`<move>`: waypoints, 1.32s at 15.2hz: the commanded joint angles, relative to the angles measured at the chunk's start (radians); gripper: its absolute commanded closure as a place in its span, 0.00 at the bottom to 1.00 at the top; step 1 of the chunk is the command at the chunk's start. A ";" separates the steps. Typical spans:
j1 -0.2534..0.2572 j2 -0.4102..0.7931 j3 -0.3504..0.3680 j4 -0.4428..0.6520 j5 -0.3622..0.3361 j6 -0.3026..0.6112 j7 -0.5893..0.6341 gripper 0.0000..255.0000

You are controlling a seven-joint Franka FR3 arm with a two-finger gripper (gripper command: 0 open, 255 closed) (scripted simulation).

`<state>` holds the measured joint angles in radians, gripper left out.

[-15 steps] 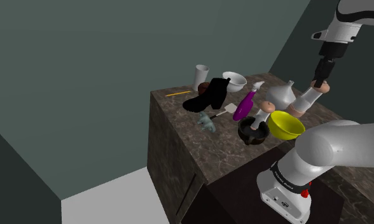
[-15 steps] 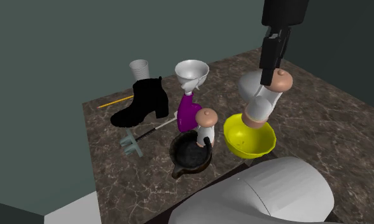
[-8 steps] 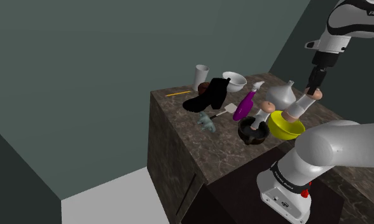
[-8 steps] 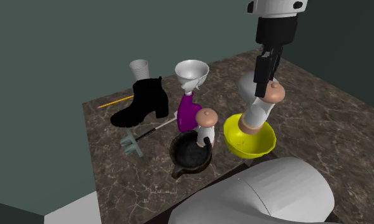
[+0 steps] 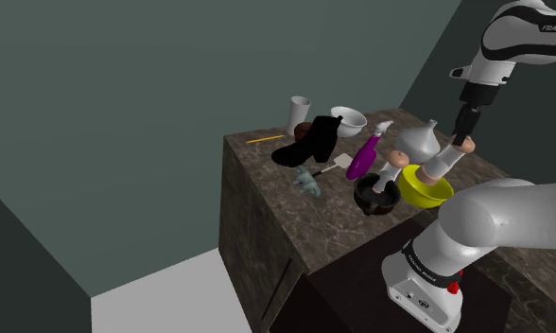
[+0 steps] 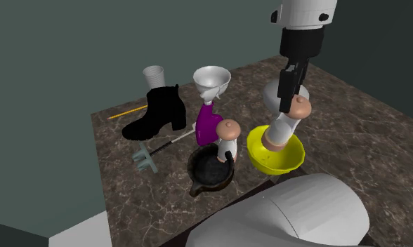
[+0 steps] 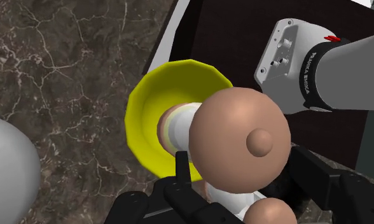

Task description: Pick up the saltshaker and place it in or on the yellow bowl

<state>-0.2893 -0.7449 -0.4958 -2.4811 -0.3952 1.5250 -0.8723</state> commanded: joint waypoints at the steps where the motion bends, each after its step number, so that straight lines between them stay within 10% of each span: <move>1: 0.000 0.000 0.000 0.000 0.000 0.000 0.000 1.00; 2: 0.000 0.000 0.000 0.000 0.000 0.000 0.000 1.00; 3: 0.000 0.000 0.000 0.000 0.000 0.000 0.000 0.00; 20: 0.024 0.045 0.029 0.144 0.038 -0.100 -0.012 0.00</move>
